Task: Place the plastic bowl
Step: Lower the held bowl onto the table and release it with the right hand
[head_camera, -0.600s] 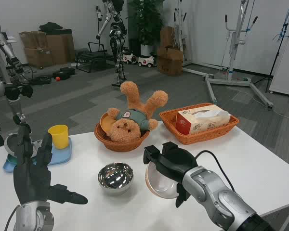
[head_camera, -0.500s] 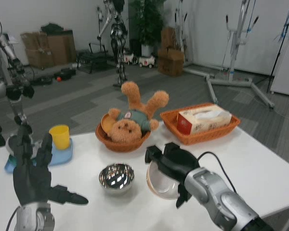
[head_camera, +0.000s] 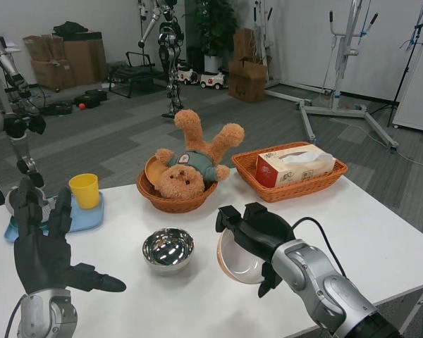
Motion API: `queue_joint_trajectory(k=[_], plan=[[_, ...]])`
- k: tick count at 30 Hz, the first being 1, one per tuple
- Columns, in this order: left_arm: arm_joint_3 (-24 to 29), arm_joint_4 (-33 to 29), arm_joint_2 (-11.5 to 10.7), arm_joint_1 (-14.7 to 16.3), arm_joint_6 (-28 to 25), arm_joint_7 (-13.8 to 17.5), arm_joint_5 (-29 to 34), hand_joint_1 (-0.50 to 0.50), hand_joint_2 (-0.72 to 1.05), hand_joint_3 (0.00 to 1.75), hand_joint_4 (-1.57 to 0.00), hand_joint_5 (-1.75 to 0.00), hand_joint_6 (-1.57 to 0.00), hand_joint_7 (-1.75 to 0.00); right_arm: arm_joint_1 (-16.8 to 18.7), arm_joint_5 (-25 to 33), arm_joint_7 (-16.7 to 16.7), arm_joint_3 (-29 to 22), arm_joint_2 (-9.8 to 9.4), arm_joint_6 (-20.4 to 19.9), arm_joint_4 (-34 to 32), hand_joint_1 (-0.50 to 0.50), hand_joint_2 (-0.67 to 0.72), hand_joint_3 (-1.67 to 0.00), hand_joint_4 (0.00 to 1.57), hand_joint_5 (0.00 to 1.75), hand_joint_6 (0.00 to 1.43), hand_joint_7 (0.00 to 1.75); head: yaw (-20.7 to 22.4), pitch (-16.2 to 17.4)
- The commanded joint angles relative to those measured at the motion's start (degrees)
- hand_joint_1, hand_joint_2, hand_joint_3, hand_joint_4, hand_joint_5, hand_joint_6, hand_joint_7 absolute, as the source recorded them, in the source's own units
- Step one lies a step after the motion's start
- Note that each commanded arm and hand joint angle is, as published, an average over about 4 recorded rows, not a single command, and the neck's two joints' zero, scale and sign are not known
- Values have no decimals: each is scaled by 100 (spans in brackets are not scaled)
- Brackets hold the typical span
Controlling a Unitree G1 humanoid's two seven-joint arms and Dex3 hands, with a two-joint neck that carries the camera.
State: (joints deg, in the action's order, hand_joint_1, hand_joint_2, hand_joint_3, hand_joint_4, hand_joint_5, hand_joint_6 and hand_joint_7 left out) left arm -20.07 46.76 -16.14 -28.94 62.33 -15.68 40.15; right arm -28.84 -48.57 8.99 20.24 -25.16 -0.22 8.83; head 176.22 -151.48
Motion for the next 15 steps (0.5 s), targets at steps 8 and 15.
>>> queue_joint_trajectory(k=[8,15], plan=[[36,-11,-3,46,33,13,-27,-39,-72,0,-45,-10,0,0,-236,-12,4,-51,66,84,827,-42,-60,-119,152,126,45,169,-136,100],[-46,9,1,2,33,13,-34,-39,-72,0,-45,-10,0,0,-1014,-148,257,625,130,690,1838,-42,-60,-119,150,126,46,169,-185,308]])
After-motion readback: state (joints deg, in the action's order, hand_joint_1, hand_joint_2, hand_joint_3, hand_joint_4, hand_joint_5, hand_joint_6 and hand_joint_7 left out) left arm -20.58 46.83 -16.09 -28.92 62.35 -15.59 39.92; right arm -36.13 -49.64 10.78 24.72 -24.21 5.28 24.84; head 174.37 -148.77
